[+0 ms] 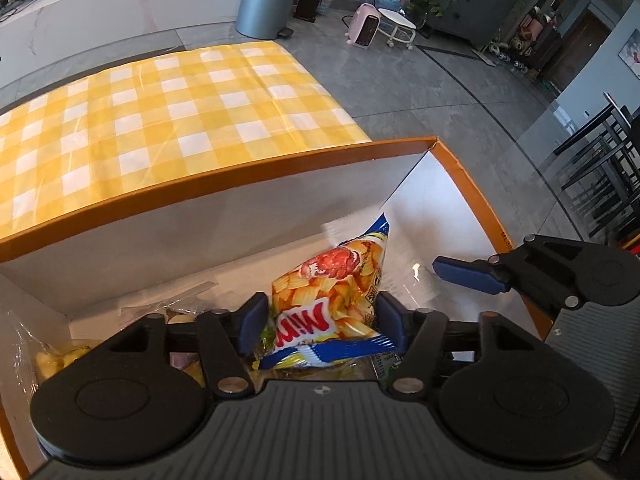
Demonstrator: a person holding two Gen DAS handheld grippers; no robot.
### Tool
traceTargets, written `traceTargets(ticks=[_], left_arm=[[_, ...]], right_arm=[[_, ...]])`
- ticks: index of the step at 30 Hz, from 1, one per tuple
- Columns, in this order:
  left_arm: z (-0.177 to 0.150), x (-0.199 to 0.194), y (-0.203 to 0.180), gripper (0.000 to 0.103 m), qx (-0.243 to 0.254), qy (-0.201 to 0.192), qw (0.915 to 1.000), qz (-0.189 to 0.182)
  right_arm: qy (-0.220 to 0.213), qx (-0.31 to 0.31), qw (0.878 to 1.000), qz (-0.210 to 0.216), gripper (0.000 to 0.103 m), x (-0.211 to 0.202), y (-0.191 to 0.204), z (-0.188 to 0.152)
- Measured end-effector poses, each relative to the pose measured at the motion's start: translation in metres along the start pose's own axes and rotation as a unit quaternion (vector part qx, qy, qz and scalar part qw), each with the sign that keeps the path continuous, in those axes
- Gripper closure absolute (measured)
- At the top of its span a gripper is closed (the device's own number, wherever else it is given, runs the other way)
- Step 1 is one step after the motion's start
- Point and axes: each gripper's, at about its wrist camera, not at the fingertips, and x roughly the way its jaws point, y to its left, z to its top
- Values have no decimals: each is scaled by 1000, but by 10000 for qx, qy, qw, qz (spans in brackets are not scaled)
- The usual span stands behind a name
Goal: Organize snacks
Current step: 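Open both grippers to drop the snacks into the box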
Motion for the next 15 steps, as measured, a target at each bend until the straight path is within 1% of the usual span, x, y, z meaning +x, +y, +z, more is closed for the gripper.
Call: traceTargets(ticks=[3,5,7,10,12,13,15], left_arm=[[0,-5,0,21,-21,-23,10000,-63],[0,-11,-1,17,-16,-106,9999,-59],[0,-21,-3,13,3,-215,9998,-47],[3,-33,-9,13,139,-341,9993,31],[3,-43,-11,13,171,-405,9990,61],[3,-49,-13,13,183,-455,9988,44],[1,-62,-15,13,214,-564,9982,-7]], right_arm=[[-22,-76,10000,-29,43,-5,3,2],[-8,-145,9999,-66,41,-8,5,3],[14,-204,9998,-60,33,-13,6,4],[-2,-266,9996,-12,32,-24,8,4],[-24,-326,9994,-83,29,-33,10,4],[-45,-354,9993,-123,26,-37,10,5],[-119,-393,9990,-182,25,-48,13,4]])
